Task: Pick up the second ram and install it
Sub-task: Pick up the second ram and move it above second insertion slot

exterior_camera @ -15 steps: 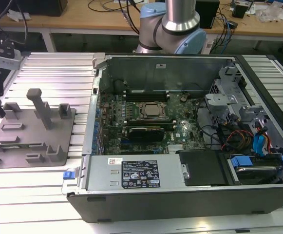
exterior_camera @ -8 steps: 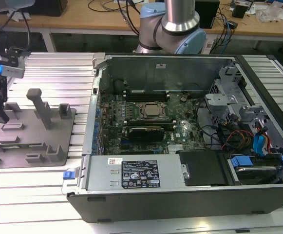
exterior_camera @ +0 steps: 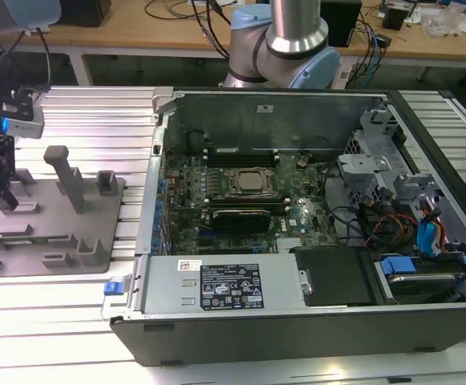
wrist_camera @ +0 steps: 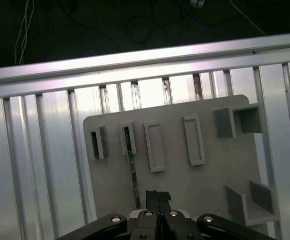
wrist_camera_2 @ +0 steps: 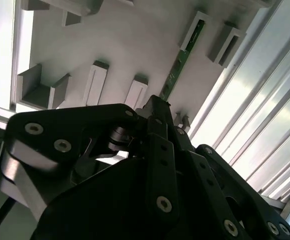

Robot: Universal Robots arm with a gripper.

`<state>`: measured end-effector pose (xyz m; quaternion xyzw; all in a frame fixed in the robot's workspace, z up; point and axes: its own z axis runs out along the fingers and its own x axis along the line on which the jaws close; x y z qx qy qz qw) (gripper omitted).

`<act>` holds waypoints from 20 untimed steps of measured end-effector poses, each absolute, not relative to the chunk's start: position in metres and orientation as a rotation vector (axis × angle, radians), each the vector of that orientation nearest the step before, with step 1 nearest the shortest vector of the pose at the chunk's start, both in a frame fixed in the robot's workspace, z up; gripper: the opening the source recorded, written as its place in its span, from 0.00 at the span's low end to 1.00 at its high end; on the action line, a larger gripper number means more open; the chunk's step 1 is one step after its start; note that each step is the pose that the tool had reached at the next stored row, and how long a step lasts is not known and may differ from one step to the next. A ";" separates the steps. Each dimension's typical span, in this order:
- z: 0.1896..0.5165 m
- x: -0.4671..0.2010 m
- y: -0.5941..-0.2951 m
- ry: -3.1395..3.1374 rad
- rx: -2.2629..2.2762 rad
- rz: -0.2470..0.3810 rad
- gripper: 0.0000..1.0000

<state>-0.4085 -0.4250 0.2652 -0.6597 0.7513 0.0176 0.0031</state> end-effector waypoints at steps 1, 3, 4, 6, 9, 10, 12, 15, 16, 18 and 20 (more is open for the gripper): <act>0.264 -0.408 -0.425 2.355 -2.069 0.055 0.08; 0.260 -0.408 -0.426 2.352 -2.071 0.054 0.08; 0.258 -0.409 -0.427 2.352 -2.072 0.054 0.08; 0.254 -0.408 -0.427 2.349 -2.074 0.054 0.08; 0.245 -0.409 -0.427 2.344 -2.080 0.053 0.08; 0.244 -0.409 -0.427 2.343 -2.081 0.053 0.08; 0.241 -0.410 -0.429 2.339 -2.086 0.053 0.08; 0.238 -0.411 -0.434 2.329 -2.097 0.053 0.08; 0.236 -0.411 -0.435 2.321 -2.106 0.053 0.08; 0.234 -0.411 -0.435 2.301 -2.129 0.053 0.08; 0.231 -0.411 -0.438 2.281 -2.150 0.053 0.08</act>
